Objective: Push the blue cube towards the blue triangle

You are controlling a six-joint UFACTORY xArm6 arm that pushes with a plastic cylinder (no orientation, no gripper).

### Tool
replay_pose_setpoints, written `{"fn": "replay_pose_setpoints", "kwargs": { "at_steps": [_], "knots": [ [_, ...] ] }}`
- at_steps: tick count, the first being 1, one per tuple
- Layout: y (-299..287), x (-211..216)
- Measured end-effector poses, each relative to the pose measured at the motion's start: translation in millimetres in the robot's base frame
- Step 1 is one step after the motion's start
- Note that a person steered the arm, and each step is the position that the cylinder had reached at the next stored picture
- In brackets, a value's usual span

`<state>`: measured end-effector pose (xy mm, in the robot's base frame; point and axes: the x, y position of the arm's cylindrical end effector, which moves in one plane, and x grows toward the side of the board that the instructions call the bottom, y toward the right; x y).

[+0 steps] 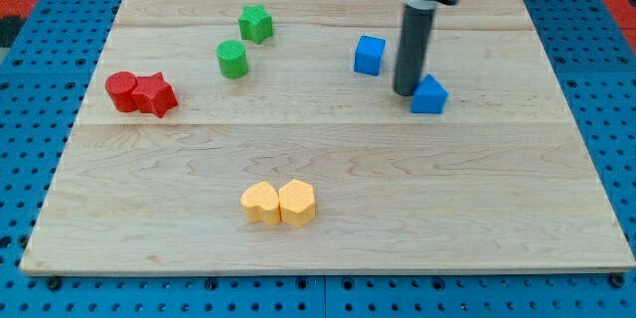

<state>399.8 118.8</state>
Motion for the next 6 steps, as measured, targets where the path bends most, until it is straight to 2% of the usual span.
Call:
{"fn": "replay_pose_setpoints", "kwargs": {
  "at_steps": [1, 2, 3, 4, 5, 6],
  "knots": [
    [37, 15],
    [-48, 15],
    [-138, -26],
    [-139, -71],
    [-84, -82],
    [-35, -50]
  ]
}}
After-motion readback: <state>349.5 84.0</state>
